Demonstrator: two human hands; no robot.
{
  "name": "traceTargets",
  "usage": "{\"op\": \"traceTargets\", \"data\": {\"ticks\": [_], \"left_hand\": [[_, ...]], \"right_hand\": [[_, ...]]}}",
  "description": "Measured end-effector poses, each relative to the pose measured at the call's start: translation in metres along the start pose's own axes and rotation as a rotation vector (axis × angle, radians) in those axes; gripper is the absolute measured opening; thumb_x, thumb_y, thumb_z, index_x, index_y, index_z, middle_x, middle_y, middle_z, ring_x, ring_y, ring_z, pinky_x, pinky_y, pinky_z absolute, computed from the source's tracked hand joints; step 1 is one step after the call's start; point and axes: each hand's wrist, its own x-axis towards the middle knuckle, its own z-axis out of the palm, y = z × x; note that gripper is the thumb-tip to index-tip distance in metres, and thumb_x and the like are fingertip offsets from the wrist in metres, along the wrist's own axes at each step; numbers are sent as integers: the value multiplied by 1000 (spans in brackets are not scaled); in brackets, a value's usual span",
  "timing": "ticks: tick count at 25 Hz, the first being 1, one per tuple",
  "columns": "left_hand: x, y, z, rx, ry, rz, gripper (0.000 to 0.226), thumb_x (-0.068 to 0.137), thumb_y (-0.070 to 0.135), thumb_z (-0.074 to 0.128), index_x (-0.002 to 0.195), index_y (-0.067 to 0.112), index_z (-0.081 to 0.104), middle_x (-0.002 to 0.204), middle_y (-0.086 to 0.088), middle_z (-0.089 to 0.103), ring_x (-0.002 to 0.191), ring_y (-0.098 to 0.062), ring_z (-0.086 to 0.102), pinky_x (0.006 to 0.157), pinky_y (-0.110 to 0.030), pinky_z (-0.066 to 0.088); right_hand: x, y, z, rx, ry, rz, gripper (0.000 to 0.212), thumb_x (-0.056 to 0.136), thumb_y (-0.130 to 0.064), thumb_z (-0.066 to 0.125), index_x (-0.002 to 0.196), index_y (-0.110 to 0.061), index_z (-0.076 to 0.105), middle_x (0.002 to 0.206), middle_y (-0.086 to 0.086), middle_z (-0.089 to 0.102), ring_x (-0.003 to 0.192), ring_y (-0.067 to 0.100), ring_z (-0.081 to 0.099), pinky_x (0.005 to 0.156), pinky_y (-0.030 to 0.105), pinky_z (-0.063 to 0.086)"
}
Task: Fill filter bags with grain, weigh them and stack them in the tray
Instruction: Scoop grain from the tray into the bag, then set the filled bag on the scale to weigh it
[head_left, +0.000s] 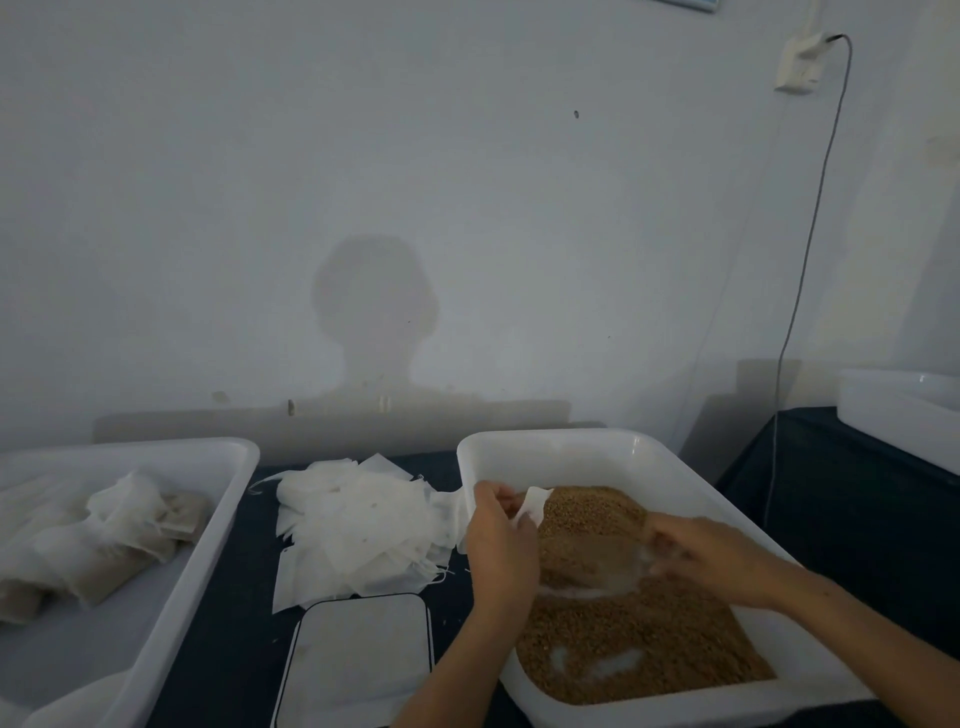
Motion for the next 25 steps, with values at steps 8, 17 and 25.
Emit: {"op": "traceTargets", "data": {"ticks": [8, 17, 25], "left_hand": [[10, -5, 9, 434, -141, 180, 19, 89, 21, 64, 74, 18, 54, 73, 6, 56, 65, -7, 49, 60, -16, 38], [9, -5, 13, 748, -300, 266, 17, 86, 13, 62, 72, 6, 68, 73, -9, 67, 67, -18, 64, 66, -25, 54], [9, -10, 13, 662, -317, 308, 19, 86, 14, 57, 76, 3, 68, 78, -12, 70, 64, -17, 58, 62, -23, 48]], "right_hand": [[-54, 21, -44, 248, 73, -14, 6, 88, -23, 66, 90, -18, 62, 94, -2, 67, 82, 17, 66, 74, 33, 56], [-51, -3, -52, 201, 82, -22, 4, 88, -23, 66, 89, -24, 62, 94, -4, 68, 81, 16, 67, 76, 36, 56], [-46, -23, -70, -127, -30, 75, 12, 88, -35, 63, 86, -40, 53, 91, -14, 62, 78, 6, 65, 69, 20, 50]]}}
